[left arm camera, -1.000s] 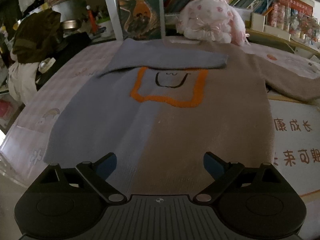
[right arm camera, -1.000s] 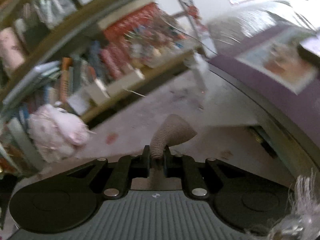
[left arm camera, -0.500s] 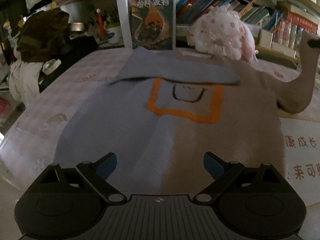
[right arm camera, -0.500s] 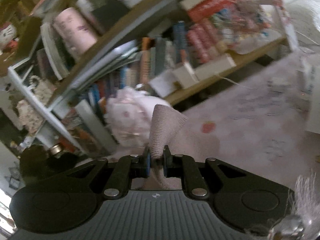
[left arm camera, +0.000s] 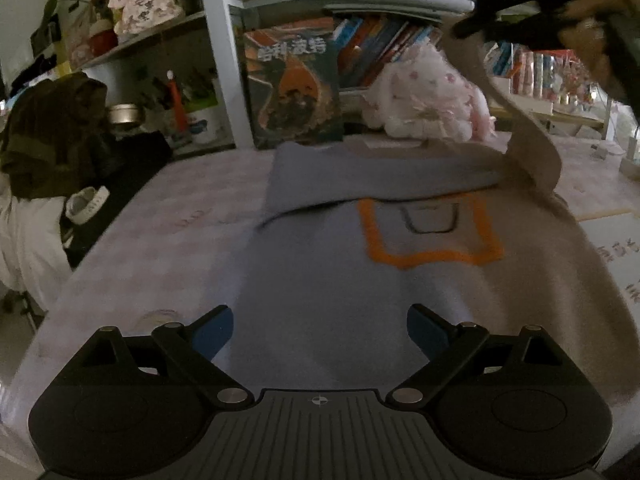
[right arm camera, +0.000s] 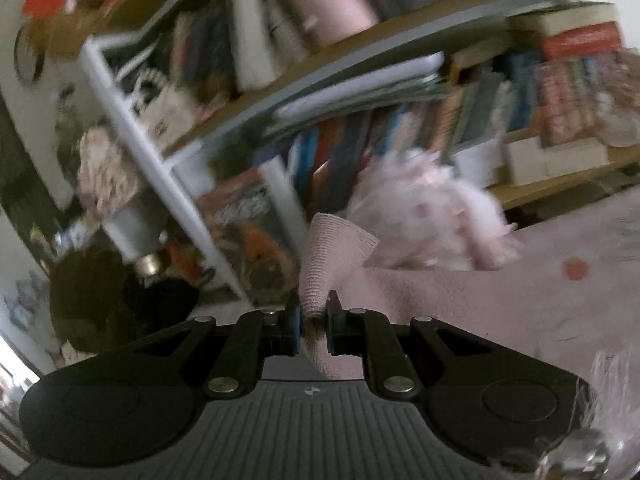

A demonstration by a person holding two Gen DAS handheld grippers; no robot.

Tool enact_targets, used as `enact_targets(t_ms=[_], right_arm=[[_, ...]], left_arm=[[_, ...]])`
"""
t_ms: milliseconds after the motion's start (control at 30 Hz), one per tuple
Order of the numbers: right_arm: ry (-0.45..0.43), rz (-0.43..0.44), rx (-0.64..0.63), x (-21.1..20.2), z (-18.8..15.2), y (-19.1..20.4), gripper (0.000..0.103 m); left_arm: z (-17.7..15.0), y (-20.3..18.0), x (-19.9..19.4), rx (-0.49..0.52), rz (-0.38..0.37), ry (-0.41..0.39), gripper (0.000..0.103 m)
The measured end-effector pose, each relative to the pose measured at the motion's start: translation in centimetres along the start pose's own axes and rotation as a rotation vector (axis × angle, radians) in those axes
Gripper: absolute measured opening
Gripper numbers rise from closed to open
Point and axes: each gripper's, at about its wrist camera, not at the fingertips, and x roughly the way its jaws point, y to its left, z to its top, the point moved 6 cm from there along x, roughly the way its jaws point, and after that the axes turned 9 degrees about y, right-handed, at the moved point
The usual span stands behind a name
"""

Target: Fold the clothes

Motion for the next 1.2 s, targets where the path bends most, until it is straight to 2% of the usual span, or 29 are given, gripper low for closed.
enact_targets(t_ms=[100,167,433,533,567,600,700,867,1200], right_arm=[[0.028,-0.036,-0.064,3.4,-1.0,3.8,0.011],[0.049,-0.091,-0.119,5.9,-2.0,5.3,0.011],[0.14,-0.202,-0.156,12.4,-4.9,7.7,0.012],[0.165,-0.168,-0.159,13.6,-5.7,8.1,0.03],[0.158,-0.129,-0.145,13.5,-5.7,8.3,0.043],[0.149,-0.083,-0.127,13.3,-5.8,8.5,0.048],[0.15,-0.028,-0.107,12.7,-5.9,9.1,0.049],[0.172,-0.079,-0.16,11.6,-6.5,9.7,0.05],[0.183,-0.175,-0.151,8.1,-8.0,8.3,0.055]], left_arm=[[-0.4,2.4,0.0,0.016,-0.012,-0.004,0.096],[-0.7,3.8,0.0,0.021,-0.019,-0.002,0.096],[-1.5,7.4,0.2,0.035,-0.033,0.008,0.096],[-1.6,8.1,0.2,0.042,-0.039,0.007,0.096],[-1.6,8.2,0.3,0.039,-0.042,0.007,0.096],[-1.5,8.4,0.4,0.037,-0.045,0.008,0.096],[-1.4,8.8,0.7,0.027,-0.057,0.008,0.096],[-0.8,9.0,1.3,0.01,-0.09,0.005,0.096],[-0.2,9.2,2.4,-0.004,-0.142,0.024,0.096]])
